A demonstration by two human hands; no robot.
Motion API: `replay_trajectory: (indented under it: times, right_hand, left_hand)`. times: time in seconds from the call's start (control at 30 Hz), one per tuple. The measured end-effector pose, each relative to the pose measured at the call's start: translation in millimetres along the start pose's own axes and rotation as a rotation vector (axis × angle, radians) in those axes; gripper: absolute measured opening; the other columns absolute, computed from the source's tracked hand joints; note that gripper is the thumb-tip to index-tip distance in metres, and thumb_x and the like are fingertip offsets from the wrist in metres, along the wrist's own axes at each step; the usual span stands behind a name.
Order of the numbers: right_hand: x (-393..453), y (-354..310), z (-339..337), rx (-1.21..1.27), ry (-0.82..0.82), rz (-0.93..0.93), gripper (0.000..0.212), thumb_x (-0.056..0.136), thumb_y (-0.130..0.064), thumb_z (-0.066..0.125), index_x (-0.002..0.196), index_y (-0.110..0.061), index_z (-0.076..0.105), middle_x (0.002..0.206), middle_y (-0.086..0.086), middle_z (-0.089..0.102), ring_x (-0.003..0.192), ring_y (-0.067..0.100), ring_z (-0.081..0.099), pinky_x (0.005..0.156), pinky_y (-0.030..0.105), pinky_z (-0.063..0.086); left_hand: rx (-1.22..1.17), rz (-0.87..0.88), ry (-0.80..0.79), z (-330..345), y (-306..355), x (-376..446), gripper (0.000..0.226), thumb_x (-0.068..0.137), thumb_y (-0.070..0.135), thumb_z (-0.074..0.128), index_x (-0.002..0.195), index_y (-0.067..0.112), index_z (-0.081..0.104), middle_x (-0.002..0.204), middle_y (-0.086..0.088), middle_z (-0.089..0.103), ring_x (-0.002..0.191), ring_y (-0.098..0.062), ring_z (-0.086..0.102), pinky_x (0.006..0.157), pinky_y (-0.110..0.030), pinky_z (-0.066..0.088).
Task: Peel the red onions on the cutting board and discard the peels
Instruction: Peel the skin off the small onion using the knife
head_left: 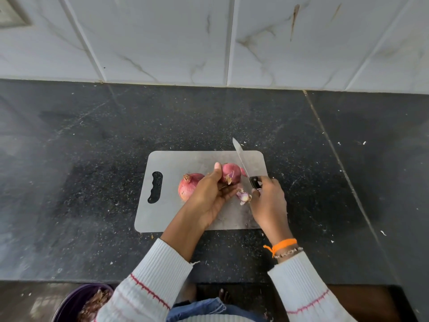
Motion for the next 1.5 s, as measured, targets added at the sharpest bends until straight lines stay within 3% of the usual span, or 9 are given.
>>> replay_trajectory:
  times: [0.2, 0.27, 0.33, 0.43, 0.7, 1.1, 1.2, 1.3, 1.5]
  right_hand:
    - [3.8, -7.7, 0.8, -0.062, 0.021, -0.108, 0.029, 0.092, -0.015, 0.047, 0.118, -0.009, 0.059, 0.114, 0.014, 0.054, 0.107, 0.031, 0.049, 0.090, 0.035, 0.040]
    - [0.1, -14.0, -9.6, 0.148, 0.064, -0.156, 0.030, 0.096, -0.013, 0.044, 0.122, -0.009, 0.058, 0.115, 0.007, 0.056, 0.104, 0.018, 0.051, 0.087, 0.016, 0.039]
    - [-6.1, -22.1, -5.7, 0.417, -0.053, -0.170, 0.030, 0.095, -0.016, 0.048, 0.124, -0.012, 0.057, 0.117, -0.002, 0.056, 0.100, 0.002, 0.055, 0.083, 0.006, 0.041]
    - [-11.6, -25.9, 4.6, 0.498, -0.152, -0.206, 0.038, 0.088, -0.013, 0.061, 0.126, -0.016, 0.056, 0.121, -0.003, 0.057, 0.103, 0.000, 0.057, 0.086, 0.009, 0.045]
    - [-15.1, -18.7, -6.3, 0.516, -0.045, -0.196, 0.036, 0.082, -0.008, 0.068, 0.114, -0.020, 0.058, 0.111, -0.003, 0.057, 0.097, 0.002, 0.057, 0.082, 0.009, 0.046]
    - [-22.0, -14.3, -2.3, 0.663, -0.046, -0.174, 0.040, 0.077, -0.007, 0.072, 0.106, -0.030, 0.058, 0.111, -0.007, 0.057, 0.104, 0.007, 0.059, 0.087, 0.021, 0.051]
    - [-23.6, -14.7, 2.1, 0.696, -0.057, -0.174, 0.041, 0.075, -0.003, 0.073, 0.106, -0.026, 0.059, 0.114, -0.005, 0.058, 0.107, 0.009, 0.058, 0.089, 0.026, 0.052]
    - [-23.3, -13.1, 7.2, 0.736, -0.079, -0.148, 0.040, 0.076, -0.002, 0.071, 0.111, -0.019, 0.060, 0.118, -0.001, 0.059, 0.110, 0.012, 0.058, 0.092, 0.028, 0.051]
    - [-22.2, -9.7, 15.2, 0.932, -0.140, -0.054, 0.040, 0.077, 0.000, 0.071, 0.113, -0.007, 0.057, 0.119, 0.007, 0.063, 0.107, 0.015, 0.063, 0.088, 0.023, 0.052]
  left_hand:
    - [0.010, 0.031, -0.032, -1.3, -2.2, 0.7, 0.033, 0.100, 0.025, 0.036, 0.086, 0.007, 0.060, 0.078, -0.006, 0.067, 0.070, -0.010, 0.064, 0.062, -0.020, 0.053]
    - [0.023, 0.060, -0.056, 0.5, -0.9, 0.5, 0.028, 0.101, 0.022, 0.035, 0.091, 0.010, 0.058, 0.082, -0.006, 0.066, 0.068, -0.009, 0.065, 0.060, -0.019, 0.053]
    - [0.055, 0.094, -0.071, 1.5, 0.0, 0.2, 0.025, 0.101, 0.020, 0.034, 0.093, 0.011, 0.056, 0.085, -0.007, 0.065, 0.071, -0.011, 0.065, 0.061, -0.020, 0.054]
    - [0.119, 0.122, -0.073, 1.6, 0.4, -0.6, 0.023, 0.101, 0.018, 0.035, 0.100, 0.006, 0.055, 0.087, -0.010, 0.064, 0.073, -0.013, 0.065, 0.063, -0.021, 0.055]
    - [0.595, 0.409, -0.156, 7.9, 19.2, -6.6, 0.025, 0.085, 0.012, 0.064, 0.110, 0.014, 0.064, 0.107, -0.002, 0.068, 0.101, -0.014, 0.064, 0.090, -0.027, 0.051]
    - [0.471, 0.454, -0.091, 0.9, 26.2, -11.2, 0.013, 0.081, 0.000, 0.066, 0.082, 0.013, 0.069, 0.093, -0.013, 0.071, 0.085, -0.024, 0.068, 0.078, -0.032, 0.056]
    - [0.416, 0.426, -0.048, -4.8, 26.5, -9.5, 0.012, 0.085, 0.000, 0.061, 0.078, 0.006, 0.068, 0.089, -0.017, 0.070, 0.081, -0.030, 0.064, 0.076, -0.041, 0.054]
    - [0.372, 0.405, -0.033, -6.2, 26.3, -8.9, 0.013, 0.085, 0.000, 0.061, 0.076, 0.007, 0.069, 0.084, -0.011, 0.071, 0.077, -0.022, 0.065, 0.071, -0.032, 0.056]
    - [0.608, 0.545, 0.043, -5.1, 31.8, -10.7, 0.016, 0.082, 0.006, 0.067, 0.079, 0.020, 0.073, 0.082, -0.001, 0.074, 0.077, -0.019, 0.070, 0.077, -0.039, 0.057]
Point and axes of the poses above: each hand's wrist, its own x-axis towards the middle knuckle, its own z-axis out of the palm, y = z × x, the point moved 9 cm from there along x, towards the middle knuckle
